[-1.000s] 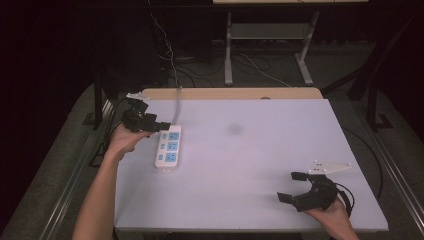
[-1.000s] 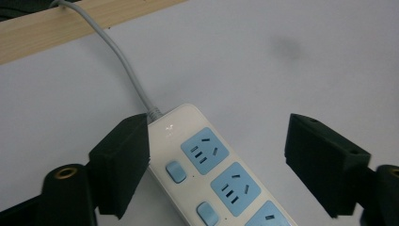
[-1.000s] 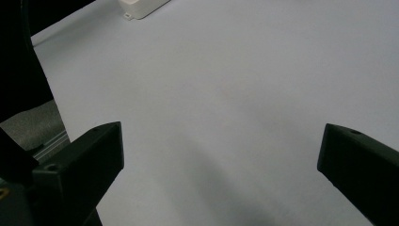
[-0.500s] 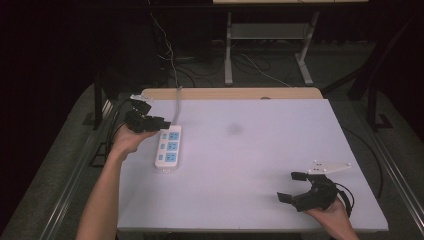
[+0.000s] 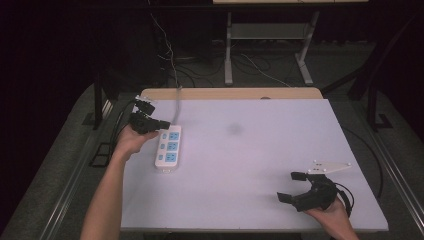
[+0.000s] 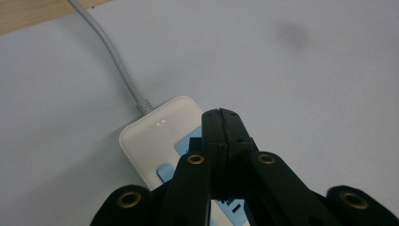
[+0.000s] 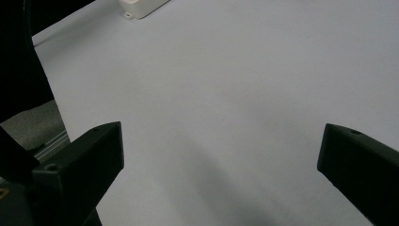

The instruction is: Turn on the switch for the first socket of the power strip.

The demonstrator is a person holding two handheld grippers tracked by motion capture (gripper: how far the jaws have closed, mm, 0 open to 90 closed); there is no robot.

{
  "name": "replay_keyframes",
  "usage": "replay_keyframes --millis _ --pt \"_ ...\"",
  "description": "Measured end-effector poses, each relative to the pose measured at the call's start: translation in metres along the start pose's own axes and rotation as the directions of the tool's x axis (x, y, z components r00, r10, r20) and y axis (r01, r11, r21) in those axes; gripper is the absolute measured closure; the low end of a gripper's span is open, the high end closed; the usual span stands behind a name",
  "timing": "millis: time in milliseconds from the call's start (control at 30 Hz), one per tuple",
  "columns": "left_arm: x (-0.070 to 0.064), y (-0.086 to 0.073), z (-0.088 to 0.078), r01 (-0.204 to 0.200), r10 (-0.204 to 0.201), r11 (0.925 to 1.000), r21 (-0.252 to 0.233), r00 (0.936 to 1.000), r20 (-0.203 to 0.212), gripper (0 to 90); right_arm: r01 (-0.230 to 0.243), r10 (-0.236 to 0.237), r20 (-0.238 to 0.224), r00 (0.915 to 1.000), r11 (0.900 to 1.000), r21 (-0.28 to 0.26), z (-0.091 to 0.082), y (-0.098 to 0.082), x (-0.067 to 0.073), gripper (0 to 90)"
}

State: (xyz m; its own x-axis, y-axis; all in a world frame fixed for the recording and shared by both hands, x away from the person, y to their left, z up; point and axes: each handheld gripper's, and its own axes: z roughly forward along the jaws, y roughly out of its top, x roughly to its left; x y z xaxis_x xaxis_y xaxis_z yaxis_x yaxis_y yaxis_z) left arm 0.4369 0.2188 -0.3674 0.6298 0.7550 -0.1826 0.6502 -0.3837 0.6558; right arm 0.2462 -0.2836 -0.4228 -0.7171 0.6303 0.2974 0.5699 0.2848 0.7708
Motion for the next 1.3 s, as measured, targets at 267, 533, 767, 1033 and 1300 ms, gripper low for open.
replay_keyframes --millis 267,533,767,1033,1300 --pt "0.003 -0.001 0.008 0.003 -0.002 0.9999 0.014 0.9999 -0.011 89.0 0.001 -0.001 -0.001 1.0000 1.000 0.000 0.000 0.000 0.000 0.5" --pt "0.009 -0.005 0.014 0.018 -0.017 0.9993 0.032 0.9994 -0.031 89.0 0.000 0.000 -0.001 1.0000 1.000 -0.001 -0.001 0.000 0.000 0.5" --pt "0.016 -0.011 0.018 0.039 -0.036 0.9980 0.049 0.9985 -0.042 89.0 0.002 -0.002 -0.001 1.0000 1.000 0.003 0.000 0.000 0.000 0.5" --pt "0.023 -0.019 0.022 0.062 -0.059 0.9965 0.057 0.9972 -0.046 89.0 0.001 -0.001 0.000 1.0000 1.000 0.005 0.000 0.000 0.000 0.5" --pt "0.026 -0.025 0.025 0.075 -0.074 0.9952 0.062 0.9970 -0.025 89.1 0.002 -0.002 0.001 1.0000 1.000 0.008 0.000 0.000 0.000 0.5"
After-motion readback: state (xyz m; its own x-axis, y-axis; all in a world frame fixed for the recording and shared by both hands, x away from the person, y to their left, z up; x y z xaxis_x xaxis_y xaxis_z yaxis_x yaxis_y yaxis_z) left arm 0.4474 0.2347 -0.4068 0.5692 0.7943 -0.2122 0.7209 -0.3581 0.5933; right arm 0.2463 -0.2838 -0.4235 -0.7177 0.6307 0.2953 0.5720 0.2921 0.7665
